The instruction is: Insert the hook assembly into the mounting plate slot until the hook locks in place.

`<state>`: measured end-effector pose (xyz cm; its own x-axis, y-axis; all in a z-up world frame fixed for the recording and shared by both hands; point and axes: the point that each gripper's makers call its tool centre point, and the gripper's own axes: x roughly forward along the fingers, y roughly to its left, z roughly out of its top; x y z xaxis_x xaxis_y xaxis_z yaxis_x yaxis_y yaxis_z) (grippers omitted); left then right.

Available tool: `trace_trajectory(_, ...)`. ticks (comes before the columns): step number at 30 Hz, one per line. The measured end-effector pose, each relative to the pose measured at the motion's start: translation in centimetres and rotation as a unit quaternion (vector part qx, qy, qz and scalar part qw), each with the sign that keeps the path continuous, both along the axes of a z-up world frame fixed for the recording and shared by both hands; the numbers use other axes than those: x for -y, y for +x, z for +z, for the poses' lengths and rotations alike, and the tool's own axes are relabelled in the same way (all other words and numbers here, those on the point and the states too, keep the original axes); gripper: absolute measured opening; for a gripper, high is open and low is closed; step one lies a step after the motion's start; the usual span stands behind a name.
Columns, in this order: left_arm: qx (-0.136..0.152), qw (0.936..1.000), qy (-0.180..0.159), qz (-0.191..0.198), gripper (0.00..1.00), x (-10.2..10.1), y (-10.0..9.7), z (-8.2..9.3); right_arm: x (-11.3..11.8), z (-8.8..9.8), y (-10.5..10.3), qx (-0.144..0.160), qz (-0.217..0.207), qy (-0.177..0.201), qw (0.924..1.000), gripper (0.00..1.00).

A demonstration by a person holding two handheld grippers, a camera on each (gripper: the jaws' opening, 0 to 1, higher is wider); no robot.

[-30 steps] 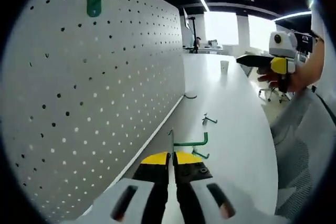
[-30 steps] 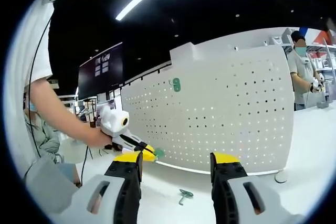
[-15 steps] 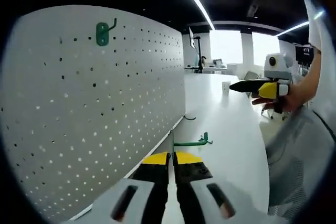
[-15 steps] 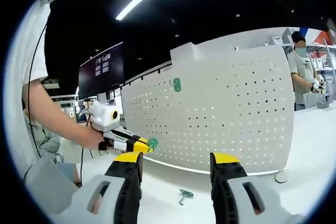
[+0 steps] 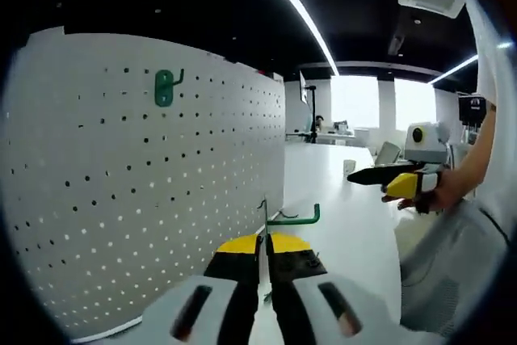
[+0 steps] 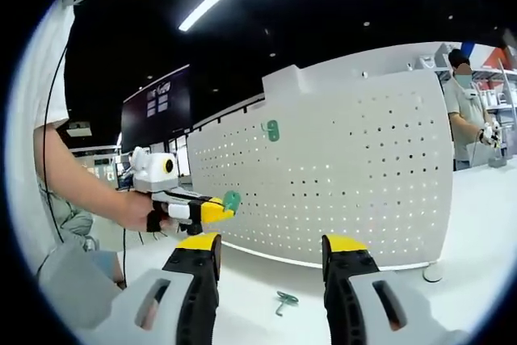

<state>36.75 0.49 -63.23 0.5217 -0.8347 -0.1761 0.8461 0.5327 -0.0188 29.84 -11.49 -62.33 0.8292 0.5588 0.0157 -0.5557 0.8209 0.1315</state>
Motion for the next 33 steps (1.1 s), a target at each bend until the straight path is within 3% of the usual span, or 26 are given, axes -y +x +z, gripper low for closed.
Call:
trace_trajectory(18,0.022,0.9957,-0.084,0.031,0.03,0.1,-1.1,4.8,0.2,0.0,0.1,0.000,-0.003,0.006,1.0000,0.48)
trace_trajectory(29,0.025,0.9963,-0.076,0.031,0.03,0.2,-1.1,4.6,-0.1,0.2,-0.1,0.003,0.002,0.002,1.0000,0.48)
trace_trajectory(33,0.025,0.9963,-0.076,0.031,0.03,0.2,-1.1,4.5,0.0,0.6,-0.2,0.003,0.004,0.021,0.9998,0.47)
